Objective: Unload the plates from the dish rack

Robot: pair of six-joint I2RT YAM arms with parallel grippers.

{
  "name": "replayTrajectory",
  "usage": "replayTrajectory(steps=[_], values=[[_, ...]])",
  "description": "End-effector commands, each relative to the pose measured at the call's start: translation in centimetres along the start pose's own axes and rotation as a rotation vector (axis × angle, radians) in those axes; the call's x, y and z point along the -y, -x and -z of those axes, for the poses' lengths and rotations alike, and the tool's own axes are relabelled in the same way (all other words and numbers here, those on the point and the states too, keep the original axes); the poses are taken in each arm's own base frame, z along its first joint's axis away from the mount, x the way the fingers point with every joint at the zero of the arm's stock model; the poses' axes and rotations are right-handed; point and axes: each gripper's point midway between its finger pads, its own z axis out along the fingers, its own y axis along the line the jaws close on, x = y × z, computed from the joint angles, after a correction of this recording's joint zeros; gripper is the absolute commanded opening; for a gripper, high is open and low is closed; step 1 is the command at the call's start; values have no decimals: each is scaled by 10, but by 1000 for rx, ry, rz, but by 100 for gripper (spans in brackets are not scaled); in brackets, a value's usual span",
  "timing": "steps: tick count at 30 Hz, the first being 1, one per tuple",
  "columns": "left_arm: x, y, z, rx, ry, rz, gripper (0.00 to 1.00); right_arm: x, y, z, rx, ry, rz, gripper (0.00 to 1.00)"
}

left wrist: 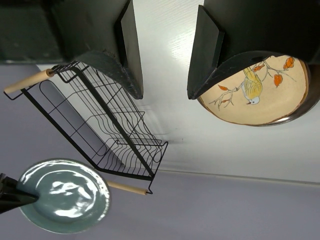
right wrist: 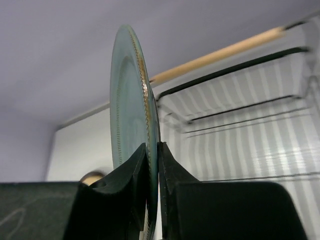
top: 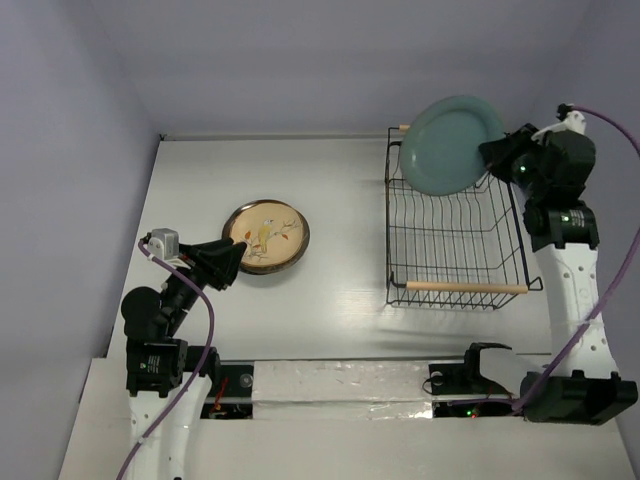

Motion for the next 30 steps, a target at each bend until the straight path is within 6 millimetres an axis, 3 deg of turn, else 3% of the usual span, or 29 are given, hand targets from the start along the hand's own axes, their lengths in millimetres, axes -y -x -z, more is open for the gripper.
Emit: replayTrajectory(steps=[1,2,4,5,6,11,12,14,15,18,19,23,30], values=[[4,9,-1,34,-19,-23,37,-94,4,5,54,353,-92,0],[4,10,-1,35,-20,-23,37,-117,-14,6,5,417,-129,0],[4,10,-2,35,-18,-21,37,-137,-31,-1,-24,473,-165,0],[3,9,-2,32,-16,-23,37,-153,-56,-8,-83,510,-200,0],[2,8,-3,26,-11,-19,37,-165,-60,-9,-73,548,-216,0],[1,8,-3,28,-5,-18,37,-203,-127,-36,-188,570,-275,0],[0,8,-3,28,-4,-19,37,-210,-153,-46,-242,563,-280,0],[0,8,-3,28,-2,-17,37,-220,-175,-51,-282,568,-303,0],[0,8,-3,26,-4,-17,37,-229,-195,-56,-314,577,-307,0],[0,8,-3,23,-4,-16,37,-240,-226,-63,-361,572,-323,0],[0,8,-4,22,-4,-17,37,-248,-248,-65,-399,566,-319,0],[-1,7,-3,24,2,-16,37,-253,-299,-80,-471,508,-320,0],[-1,8,-3,24,2,-18,37,-259,-349,-83,-535,497,-365,1]])
